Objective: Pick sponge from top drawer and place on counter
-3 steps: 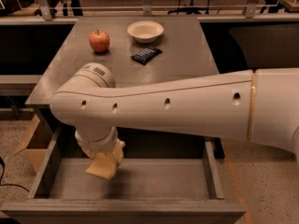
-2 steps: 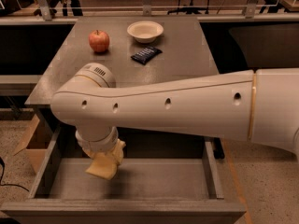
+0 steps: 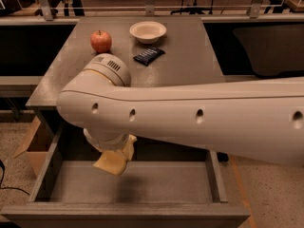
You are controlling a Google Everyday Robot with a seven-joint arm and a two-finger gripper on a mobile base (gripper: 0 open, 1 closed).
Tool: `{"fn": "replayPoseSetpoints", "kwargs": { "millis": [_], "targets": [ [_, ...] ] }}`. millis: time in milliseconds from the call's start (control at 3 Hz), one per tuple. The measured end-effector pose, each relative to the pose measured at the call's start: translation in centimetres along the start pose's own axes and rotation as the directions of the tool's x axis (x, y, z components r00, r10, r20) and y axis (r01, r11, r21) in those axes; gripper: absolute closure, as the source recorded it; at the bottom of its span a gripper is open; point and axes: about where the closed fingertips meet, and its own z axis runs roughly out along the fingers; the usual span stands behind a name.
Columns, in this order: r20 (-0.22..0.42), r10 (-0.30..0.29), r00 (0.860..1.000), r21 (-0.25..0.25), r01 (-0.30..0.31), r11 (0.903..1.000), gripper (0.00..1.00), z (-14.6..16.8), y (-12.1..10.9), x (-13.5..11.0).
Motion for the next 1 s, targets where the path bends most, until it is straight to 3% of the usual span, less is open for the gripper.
{"fn": "replayPoseSetpoints", "kwargs": {
  "millis": [667,1000],
  "targets": [
    [-0.072,0.106,0.992,0.014,-0.105,0.9944,1.0,-5.7,2.4,4.2],
    [-0.1,0.122,0.987,-0.001,-0.123,0.9924,1.0,-8.4,2.9,6.3]
  ]
}}
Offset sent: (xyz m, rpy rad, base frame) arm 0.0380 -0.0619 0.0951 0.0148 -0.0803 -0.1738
